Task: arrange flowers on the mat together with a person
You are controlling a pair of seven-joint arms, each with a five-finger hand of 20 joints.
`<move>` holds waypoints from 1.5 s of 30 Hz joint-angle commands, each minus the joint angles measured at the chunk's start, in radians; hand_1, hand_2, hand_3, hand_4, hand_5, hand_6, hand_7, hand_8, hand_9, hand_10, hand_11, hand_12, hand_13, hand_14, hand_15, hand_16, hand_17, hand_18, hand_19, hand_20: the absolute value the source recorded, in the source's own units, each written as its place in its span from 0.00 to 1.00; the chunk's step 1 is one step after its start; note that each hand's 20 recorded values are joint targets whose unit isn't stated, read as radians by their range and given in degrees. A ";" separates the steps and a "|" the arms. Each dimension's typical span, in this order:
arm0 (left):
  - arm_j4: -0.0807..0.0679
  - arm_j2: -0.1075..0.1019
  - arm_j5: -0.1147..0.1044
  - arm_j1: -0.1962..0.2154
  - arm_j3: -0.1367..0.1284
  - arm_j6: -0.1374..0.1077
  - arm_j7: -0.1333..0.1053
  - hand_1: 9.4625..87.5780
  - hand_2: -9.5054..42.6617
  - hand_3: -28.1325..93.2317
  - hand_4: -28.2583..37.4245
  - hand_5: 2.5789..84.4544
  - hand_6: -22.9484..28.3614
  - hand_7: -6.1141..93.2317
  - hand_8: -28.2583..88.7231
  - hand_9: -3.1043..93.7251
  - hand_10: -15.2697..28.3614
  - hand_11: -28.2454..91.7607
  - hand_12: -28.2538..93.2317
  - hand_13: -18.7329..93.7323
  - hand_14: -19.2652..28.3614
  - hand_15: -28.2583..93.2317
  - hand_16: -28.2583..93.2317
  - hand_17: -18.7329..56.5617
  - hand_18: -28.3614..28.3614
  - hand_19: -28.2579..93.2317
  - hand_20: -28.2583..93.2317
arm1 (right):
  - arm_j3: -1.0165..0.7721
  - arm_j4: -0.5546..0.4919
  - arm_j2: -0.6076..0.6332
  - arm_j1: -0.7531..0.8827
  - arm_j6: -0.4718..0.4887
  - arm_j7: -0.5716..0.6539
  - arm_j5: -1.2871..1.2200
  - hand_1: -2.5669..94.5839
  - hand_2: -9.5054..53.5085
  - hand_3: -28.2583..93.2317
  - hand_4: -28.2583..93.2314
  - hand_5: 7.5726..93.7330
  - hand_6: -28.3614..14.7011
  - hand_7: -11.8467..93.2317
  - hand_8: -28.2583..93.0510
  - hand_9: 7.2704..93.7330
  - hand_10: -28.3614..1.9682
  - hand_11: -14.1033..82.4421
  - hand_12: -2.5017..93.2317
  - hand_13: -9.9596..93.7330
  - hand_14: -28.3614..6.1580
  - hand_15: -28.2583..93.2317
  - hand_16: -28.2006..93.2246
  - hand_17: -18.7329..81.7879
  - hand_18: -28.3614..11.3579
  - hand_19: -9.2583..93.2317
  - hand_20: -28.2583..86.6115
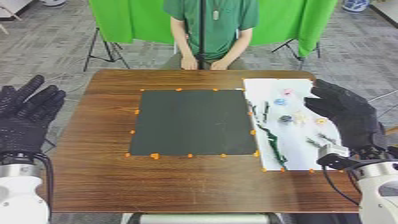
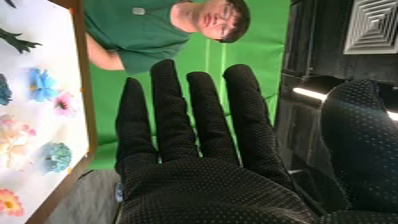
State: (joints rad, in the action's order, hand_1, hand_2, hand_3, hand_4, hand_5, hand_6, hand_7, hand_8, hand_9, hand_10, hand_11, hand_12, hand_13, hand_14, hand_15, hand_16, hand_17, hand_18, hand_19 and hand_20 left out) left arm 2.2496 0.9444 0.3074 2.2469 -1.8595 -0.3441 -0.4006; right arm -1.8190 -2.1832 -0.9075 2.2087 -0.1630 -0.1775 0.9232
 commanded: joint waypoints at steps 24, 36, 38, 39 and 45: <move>0.007 0.034 -0.033 0.043 0.011 -0.005 -0.018 0.20 0.48 0.85 0.00 0.61 0.62 0.22 0.16 0.57 0.75 0.43 0.35 0.49 0.79 0.61 0.19 0.17 0.80 0.55 0.36 | 0.005 -0.001 0.004 -0.007 -0.015 0.056 0.128 0.20 0.31 0.85 0.05 0.43 0.59 0.22 0.17 0.37 0.47 0.19 0.20 0.41 0.40 0.30 0.45 0.28 0.28 0.42 0.37; -0.003 0.032 -0.038 0.025 0.024 0.008 -0.017 0.20 0.49 0.85 0.00 0.61 0.62 0.22 0.16 0.57 0.74 0.43 0.35 0.49 0.79 0.61 0.19 0.17 0.80 0.55 0.36 | 0.005 0.006 0.005 -0.015 0.008 0.046 0.081 0.20 0.31 0.85 0.05 0.43 0.59 0.22 0.17 0.37 0.47 0.19 0.20 0.41 0.40 0.30 0.46 0.28 0.28 0.42 0.37; -0.009 0.034 -0.023 0.025 0.021 0.025 -0.009 0.20 0.49 0.85 0.00 0.61 0.62 0.22 0.16 0.56 0.74 0.43 0.35 0.49 0.79 0.61 0.19 0.17 0.80 0.55 0.36 | 0.007 0.008 0.006 -0.019 0.009 0.044 0.083 0.19 0.31 0.85 0.05 0.43 0.59 0.22 0.17 0.37 0.47 0.19 0.20 0.41 0.40 0.30 0.46 0.28 0.28 0.42 0.37; -0.011 0.034 -0.019 0.021 0.023 0.024 -0.005 0.20 0.49 0.85 0.00 0.61 0.62 0.22 0.16 0.56 0.74 0.43 0.35 0.49 0.79 0.61 0.19 0.17 0.80 0.55 0.36 | 0.007 0.007 0.006 -0.019 0.010 0.042 0.081 0.19 0.31 0.85 0.05 0.43 0.59 0.22 0.17 0.38 0.47 0.19 0.20 0.41 0.40 0.30 0.46 0.29 0.28 0.42 0.37; -0.011 0.037 -0.026 0.026 0.027 0.030 -0.009 0.20 0.49 0.84 0.00 0.61 0.61 0.22 0.16 0.56 0.74 0.43 0.35 0.49 0.79 0.60 0.19 0.17 0.79 0.55 0.36 | 0.008 0.008 0.007 -0.024 0.017 0.044 0.084 0.19 0.31 0.85 0.05 0.43 0.59 0.22 0.16 0.38 0.47 0.19 0.20 0.42 0.40 0.30 0.46 0.28 0.28 0.42 0.37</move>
State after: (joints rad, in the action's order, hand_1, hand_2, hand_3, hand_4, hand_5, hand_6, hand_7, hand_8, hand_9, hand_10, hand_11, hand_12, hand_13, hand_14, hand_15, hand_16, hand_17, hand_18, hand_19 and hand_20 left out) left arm 2.2485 0.9701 0.2781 2.2612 -1.8431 -0.3316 -0.4138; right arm -1.8096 -2.1812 -0.9078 2.1871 -0.1536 -0.1272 1.0050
